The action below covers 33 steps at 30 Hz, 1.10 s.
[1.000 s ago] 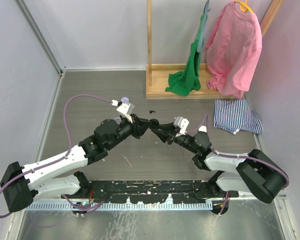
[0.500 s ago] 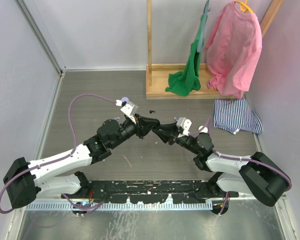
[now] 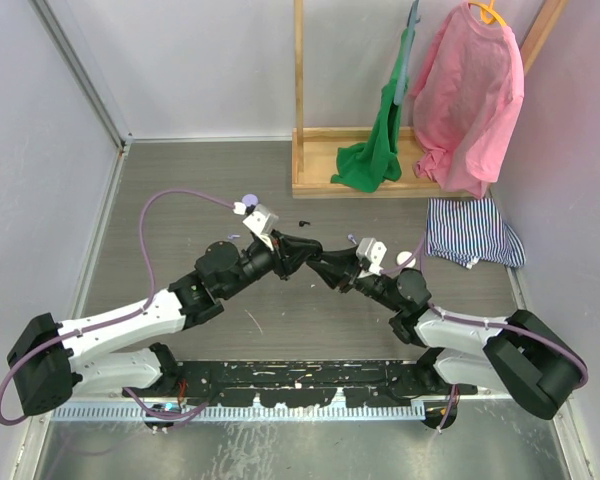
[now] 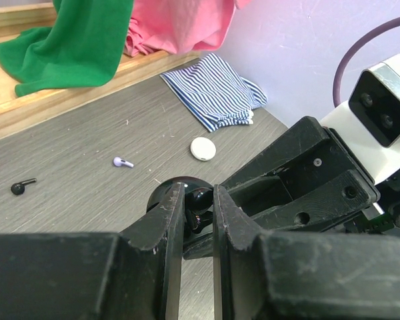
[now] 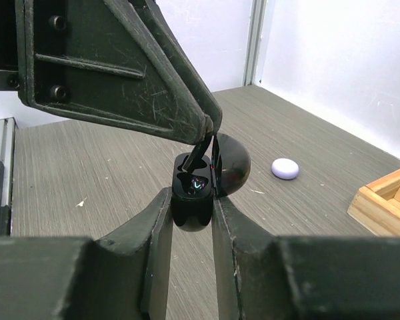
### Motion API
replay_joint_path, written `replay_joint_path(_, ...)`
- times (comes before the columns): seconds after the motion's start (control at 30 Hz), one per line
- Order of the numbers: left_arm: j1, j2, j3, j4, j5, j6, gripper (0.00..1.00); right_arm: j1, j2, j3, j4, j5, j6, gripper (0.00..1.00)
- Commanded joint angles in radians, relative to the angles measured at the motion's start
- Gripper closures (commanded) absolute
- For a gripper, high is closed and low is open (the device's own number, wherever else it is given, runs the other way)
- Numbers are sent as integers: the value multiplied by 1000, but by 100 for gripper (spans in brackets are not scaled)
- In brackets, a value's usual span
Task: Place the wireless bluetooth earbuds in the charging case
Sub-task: Place the earbud in the charging case.
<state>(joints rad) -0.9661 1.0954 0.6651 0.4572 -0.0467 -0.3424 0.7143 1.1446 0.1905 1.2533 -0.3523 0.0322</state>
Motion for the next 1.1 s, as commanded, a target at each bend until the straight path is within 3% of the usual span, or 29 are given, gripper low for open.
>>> replay_joint_path(0.0,-14,-7,-13,51,15,30,93,5,-38,5,86,25,-8,94)
replay_joint_path(1.07,-38,-71,-18,37,-48,120,93,5,-46,-5,104,44,-3,94)
